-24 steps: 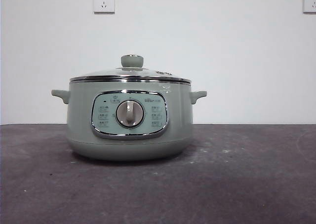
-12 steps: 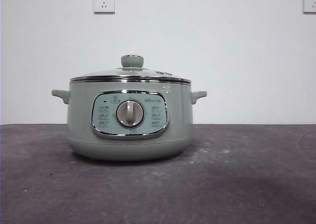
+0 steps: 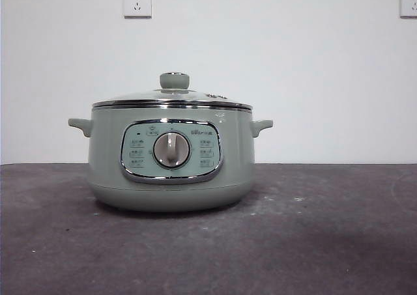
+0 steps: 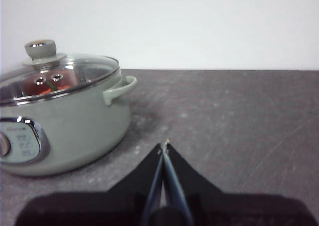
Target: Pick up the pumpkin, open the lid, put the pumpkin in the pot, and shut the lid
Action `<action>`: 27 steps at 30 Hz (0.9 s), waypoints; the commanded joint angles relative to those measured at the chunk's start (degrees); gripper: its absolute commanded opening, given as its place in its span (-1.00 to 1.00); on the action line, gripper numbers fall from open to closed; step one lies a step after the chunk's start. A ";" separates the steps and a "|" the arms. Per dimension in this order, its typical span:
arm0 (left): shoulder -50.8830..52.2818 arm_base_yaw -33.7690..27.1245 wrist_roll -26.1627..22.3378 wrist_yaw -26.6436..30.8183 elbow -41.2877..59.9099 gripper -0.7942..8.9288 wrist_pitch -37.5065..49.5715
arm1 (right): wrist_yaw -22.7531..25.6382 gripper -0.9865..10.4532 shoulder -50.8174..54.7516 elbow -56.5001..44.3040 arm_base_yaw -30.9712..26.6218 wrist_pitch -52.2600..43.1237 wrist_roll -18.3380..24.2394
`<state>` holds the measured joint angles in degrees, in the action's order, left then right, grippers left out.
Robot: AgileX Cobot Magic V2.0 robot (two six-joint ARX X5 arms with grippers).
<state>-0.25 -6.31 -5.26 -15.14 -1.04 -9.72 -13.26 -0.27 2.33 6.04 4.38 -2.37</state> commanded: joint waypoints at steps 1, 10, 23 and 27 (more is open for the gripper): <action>0.15 -0.20 0.61 0.04 0.92 -0.84 0.22 | 0.20 -0.83 0.22 -0.74 0.11 1.49 -0.55; 0.15 -0.20 0.61 0.04 0.92 -0.84 0.22 | 0.13 -0.83 0.22 -1.44 0.13 4.00 -1.66; 0.15 -0.20 0.61 0.04 0.92 -0.84 0.22 | 0.15 -0.83 0.17 -1.42 0.11 5.31 -1.66; 0.15 -0.20 0.61 0.04 0.92 -0.84 0.22 | 0.15 -0.83 0.17 -1.42 0.11 5.31 -1.66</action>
<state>-0.27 -6.31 -5.26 -15.14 -1.06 -9.72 -13.26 -0.27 1.52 6.04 9.89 -3.29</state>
